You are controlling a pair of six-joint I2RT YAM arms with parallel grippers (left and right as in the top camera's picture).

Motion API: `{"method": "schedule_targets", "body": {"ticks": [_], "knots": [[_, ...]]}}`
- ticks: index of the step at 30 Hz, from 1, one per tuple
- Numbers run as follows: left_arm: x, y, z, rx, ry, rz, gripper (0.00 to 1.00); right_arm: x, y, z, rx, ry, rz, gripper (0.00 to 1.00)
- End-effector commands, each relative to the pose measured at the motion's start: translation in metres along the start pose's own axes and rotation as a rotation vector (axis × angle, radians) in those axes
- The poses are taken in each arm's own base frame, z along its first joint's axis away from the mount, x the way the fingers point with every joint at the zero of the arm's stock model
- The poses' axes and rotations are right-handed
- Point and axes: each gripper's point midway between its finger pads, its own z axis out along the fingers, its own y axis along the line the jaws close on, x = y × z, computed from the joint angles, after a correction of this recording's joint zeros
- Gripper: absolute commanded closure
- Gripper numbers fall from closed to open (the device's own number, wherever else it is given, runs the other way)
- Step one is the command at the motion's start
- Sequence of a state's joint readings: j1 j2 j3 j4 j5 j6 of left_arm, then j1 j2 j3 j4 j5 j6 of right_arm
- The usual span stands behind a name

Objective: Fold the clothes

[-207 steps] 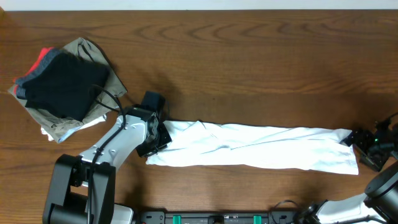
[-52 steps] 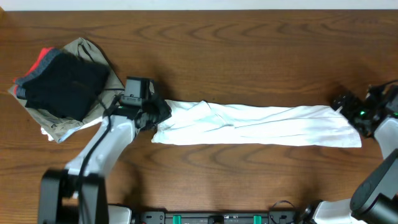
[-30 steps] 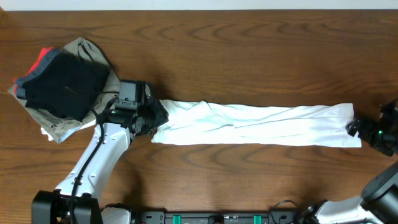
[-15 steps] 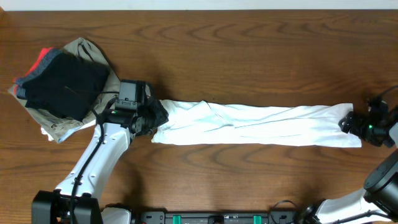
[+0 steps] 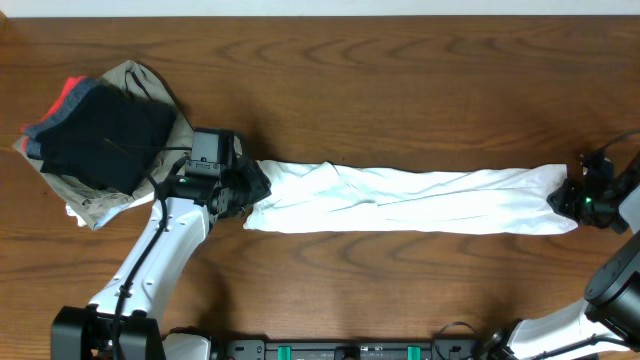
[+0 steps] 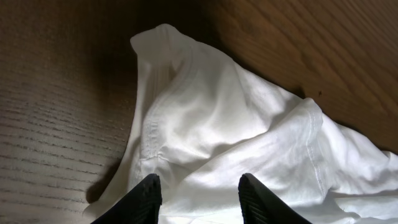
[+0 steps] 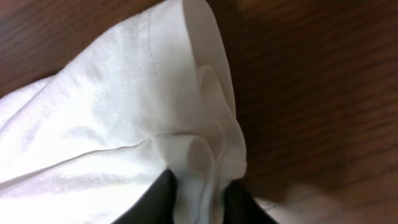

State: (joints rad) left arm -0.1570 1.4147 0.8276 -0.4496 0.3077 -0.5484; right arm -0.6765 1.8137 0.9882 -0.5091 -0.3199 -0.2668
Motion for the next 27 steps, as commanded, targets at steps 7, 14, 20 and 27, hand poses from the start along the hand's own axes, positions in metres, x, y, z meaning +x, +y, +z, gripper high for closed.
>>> {"method": "schedule_targets", "body": {"ticks": [7,14,20,27], "knots": [[-0.001,0.004,-0.002,-0.012,-0.008,0.008,0.57,-0.006,-0.034,-0.014,0.161,0.007,0.162,0.95],[-0.002,0.002,-0.007,-0.004,-0.021,0.015,0.56,-0.039,-0.051,-0.059,0.215,-0.041,0.227,0.97],[-0.002,0.002,-0.007,-0.004,-0.020,0.015,0.56,-0.053,-0.005,-0.067,0.098,-0.012,0.188,0.96],[-0.001,0.002,-0.007,-0.006,-0.018,0.014,0.56,-0.044,0.080,-0.065,0.023,0.074,0.006,0.96]]}}
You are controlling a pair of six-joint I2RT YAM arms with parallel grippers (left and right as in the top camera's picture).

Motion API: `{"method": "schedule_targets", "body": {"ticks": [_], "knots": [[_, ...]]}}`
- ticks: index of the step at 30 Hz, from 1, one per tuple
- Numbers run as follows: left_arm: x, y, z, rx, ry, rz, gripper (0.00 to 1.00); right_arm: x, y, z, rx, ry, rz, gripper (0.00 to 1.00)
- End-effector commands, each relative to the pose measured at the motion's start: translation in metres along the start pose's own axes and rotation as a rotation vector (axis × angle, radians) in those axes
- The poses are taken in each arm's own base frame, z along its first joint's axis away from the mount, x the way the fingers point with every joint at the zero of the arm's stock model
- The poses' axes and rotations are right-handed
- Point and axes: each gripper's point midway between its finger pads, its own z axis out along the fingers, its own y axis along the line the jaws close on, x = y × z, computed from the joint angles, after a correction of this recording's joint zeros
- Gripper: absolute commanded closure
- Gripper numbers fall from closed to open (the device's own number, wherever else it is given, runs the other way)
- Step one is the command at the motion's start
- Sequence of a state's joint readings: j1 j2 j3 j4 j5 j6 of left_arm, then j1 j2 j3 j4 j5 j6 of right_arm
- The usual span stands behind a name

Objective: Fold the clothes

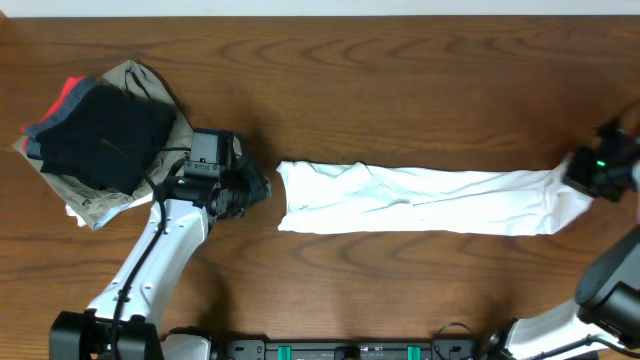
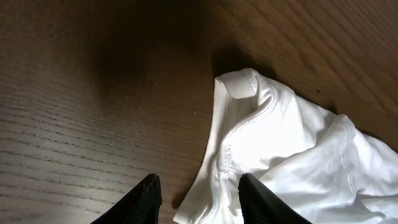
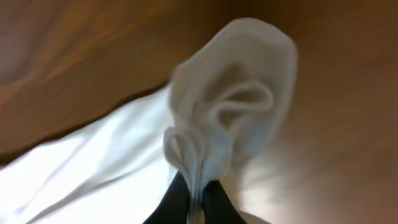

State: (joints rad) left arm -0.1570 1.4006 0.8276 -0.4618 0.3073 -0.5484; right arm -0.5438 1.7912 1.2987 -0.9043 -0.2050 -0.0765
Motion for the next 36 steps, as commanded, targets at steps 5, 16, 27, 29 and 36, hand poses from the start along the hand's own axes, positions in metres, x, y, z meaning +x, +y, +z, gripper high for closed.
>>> {"method": "schedule_targets", "body": {"ticks": [5,16,27,29,36], "knots": [[-0.001,0.003,-0.004,-0.009,-0.013,0.013,0.57,0.019,0.104,-0.017,-0.082,0.022,-0.214,0.96],[-0.001,0.003,-0.004,-0.009,-0.013,0.013,0.56,0.085,0.198,0.000,-0.123,0.152,-0.455,0.92],[-0.001,0.003,-0.004,-0.009,-0.013,0.013,0.56,0.123,0.224,0.015,-0.126,0.198,-0.547,0.90],[-0.001,0.003,-0.004,-0.009,-0.013,0.013,0.56,0.126,0.226,0.016,-0.126,0.204,-0.549,0.91],[-0.001,0.003,-0.004,-0.009,-0.013,0.013,0.56,0.138,0.236,0.016,-0.132,0.216,-0.594,0.90]]}}
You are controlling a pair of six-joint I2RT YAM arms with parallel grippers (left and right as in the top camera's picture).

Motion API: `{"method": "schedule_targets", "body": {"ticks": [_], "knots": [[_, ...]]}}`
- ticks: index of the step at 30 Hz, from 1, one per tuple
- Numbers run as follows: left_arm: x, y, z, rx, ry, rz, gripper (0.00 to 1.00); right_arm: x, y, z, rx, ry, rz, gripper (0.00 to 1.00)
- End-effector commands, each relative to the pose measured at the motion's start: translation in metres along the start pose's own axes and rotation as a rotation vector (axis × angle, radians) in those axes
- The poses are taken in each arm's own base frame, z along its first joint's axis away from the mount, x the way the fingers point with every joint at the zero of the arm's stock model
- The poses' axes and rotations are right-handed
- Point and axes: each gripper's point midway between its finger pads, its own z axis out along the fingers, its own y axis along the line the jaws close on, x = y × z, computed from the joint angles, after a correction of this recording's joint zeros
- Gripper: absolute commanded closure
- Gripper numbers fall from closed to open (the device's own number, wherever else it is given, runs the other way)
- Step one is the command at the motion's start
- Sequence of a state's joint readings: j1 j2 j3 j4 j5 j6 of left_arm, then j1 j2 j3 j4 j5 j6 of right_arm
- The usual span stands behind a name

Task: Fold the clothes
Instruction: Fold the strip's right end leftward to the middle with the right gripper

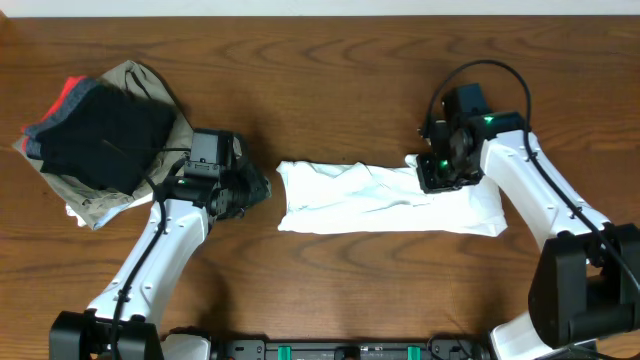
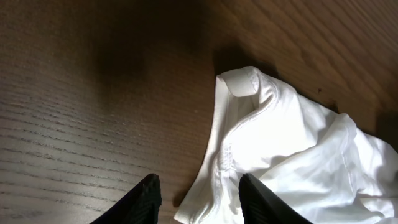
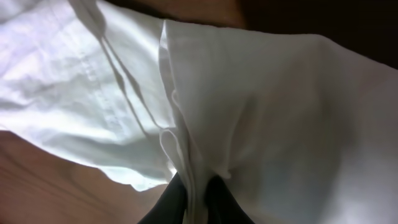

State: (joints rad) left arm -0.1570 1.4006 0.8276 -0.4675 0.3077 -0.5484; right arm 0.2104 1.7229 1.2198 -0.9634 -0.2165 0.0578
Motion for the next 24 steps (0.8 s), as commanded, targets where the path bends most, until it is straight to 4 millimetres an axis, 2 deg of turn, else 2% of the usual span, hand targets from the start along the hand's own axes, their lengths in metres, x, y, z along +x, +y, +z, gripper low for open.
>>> {"method": "schedule_targets", "body": {"ticks": [1,5,10,14,18,21,24], "knots": [[-0.002,0.002,-0.004,-0.006,-0.018,0.014,0.56,0.002,0.013,-0.001,-0.013,-0.005,-0.020,0.89],[-0.002,0.002,-0.004,-0.006,-0.018,0.014,0.56,0.005,0.022,0.000,-0.015,0.003,-0.046,0.77],[-0.002,0.002,-0.004,-0.006,-0.018,0.014,0.56,0.007,0.028,0.001,-0.017,0.009,-0.064,0.71],[-0.002,0.002,-0.004,-0.006,-0.018,0.014,0.56,0.009,0.026,0.001,-0.008,0.019,-0.060,0.71],[-0.002,0.002,-0.004,-0.006,-0.018,0.014,0.56,0.006,0.004,0.000,0.101,0.006,-0.039,0.72],[-0.002,0.002,-0.004,-0.006,-0.017,0.014,0.56,0.004,-0.032,-0.007,0.272,-0.016,0.050,0.72],[-0.002,0.002,-0.004,-0.006,-0.018,0.014,0.56,0.001,-0.051,-0.013,0.353,-0.038,0.106,0.72]]}}
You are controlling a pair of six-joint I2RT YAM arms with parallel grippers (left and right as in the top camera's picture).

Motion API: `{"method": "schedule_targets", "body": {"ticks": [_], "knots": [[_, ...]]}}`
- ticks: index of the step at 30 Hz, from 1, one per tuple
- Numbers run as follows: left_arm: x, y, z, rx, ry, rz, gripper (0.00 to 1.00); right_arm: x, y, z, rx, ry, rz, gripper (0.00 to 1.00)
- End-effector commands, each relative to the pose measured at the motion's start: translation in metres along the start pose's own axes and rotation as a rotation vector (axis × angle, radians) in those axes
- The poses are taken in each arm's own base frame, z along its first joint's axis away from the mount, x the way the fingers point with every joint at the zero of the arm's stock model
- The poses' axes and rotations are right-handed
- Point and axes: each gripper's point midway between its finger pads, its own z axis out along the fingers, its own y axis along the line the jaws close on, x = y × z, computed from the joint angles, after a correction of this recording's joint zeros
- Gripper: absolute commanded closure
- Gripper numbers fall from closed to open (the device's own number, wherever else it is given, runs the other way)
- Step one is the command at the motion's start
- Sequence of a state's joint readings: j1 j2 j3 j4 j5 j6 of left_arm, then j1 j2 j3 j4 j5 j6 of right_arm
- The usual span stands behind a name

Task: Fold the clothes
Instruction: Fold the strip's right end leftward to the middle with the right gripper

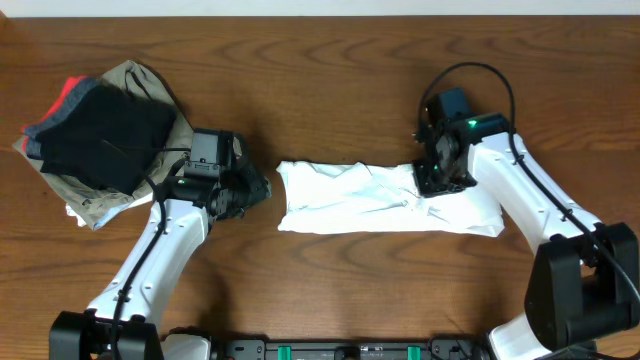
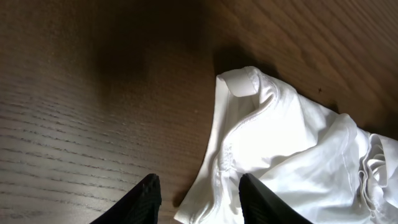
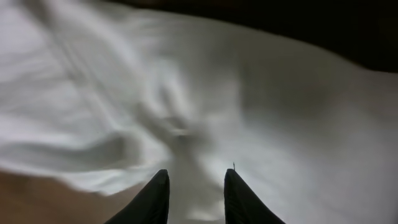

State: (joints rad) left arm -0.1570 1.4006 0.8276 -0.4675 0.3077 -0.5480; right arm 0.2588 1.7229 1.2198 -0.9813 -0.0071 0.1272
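Observation:
A white garment (image 1: 385, 200) lies as a long band across the middle of the table, its right part folded back onto itself. My right gripper (image 1: 437, 172) hangs over the folded-in end, jaws open, white cloth (image 3: 249, 93) below them and nothing held; its wrist view is blurred. My left gripper (image 1: 255, 190) stays open just left of the garment's left end (image 2: 249, 118), a rolled hem corner in its wrist view, with nothing between the fingers (image 2: 146, 199).
A pile of clothes (image 1: 100, 135), dark, tan and red, sits at the far left of the wooden table (image 1: 330, 80). My right arm (image 1: 540, 210) reaches in from the right over the garment's right edge.
My right gripper, then shut on the garment's end over the band's right-centre, now stands open above the cloth lying on the table. The left arm has not moved.
The garment first lay stretched full length, my left gripper open over its left end and the right shut on its right end. Then it lay further right, clear of the left gripper. Later the right end lay folded over the middle, and now it is released.

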Motion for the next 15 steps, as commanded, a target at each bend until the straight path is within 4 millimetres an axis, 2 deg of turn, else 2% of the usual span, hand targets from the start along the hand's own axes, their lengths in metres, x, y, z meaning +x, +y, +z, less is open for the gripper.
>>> {"method": "schedule_targets", "body": {"ticks": [1,8,15], "knots": [[-0.002,0.002,-0.004,-0.006,-0.017,0.014,0.56,-0.003,-0.036,-0.006,0.161,-0.038,0.102,0.72],[-0.002,0.002,-0.004,-0.007,-0.017,0.014,0.56,-0.001,-0.048,-0.006,0.226,-0.045,0.199,0.75],[-0.002,0.002,-0.004,-0.007,-0.017,0.014,0.56,0.021,-0.018,0.016,0.091,0.029,0.142,0.75]]}}
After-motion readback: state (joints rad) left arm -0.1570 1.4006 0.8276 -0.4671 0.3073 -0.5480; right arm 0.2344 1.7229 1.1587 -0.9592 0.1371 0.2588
